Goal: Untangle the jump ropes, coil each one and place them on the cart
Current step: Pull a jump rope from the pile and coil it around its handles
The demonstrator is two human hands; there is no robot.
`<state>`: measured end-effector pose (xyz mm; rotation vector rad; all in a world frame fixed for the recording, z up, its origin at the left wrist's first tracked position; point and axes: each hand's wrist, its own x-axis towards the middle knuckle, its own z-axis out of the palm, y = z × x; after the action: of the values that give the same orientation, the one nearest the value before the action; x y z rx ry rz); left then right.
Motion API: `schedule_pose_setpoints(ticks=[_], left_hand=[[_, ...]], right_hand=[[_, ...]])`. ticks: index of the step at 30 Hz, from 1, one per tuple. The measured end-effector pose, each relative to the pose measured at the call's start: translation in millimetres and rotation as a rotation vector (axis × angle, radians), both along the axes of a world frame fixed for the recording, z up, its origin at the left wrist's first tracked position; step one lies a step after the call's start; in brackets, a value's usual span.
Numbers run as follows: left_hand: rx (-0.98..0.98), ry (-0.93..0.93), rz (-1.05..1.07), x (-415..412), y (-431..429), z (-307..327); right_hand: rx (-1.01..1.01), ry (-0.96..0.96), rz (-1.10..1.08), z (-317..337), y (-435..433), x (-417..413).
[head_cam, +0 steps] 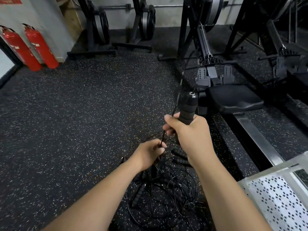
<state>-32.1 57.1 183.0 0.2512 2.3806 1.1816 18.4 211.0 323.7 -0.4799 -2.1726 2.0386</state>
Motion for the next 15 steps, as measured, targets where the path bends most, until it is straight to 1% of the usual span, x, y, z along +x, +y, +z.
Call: schedule_pose_setpoints(ticks=[3,5,8,11,13,15], left_hand=[[-0.022,0.008,0.01,2.3,-5.4,-16.0],[-0.019,0.02,0.026,3.8,-7.9,-22.4],[-0.092,0.084,0.011,1.2,-8.5,-22.8],[-0.142,0.117,0.004,-3.4,-7.5,-16.8],[-0.154,0.158,0.015,-5.8,-6.2,-12.2],[-0.127,0.192,0.052,-7.4,-4.3,-7.7]], right_hand=[[-0.116,0.057,-0.01,9.9,3.2,1.9],[-0.139,0.073,-0.021,12.7,5.9,2.2],[-0.16,0.059,-0.026,12.6,10.0,0.5],[-0.237,0.048,-0.035,10.7,15.4,-2.4],[-0.259,0.039,-0.028,5.5,18.2,-4.5],[-0.226,-0.001,-0.015,-5.3,19.0,-6.9]])
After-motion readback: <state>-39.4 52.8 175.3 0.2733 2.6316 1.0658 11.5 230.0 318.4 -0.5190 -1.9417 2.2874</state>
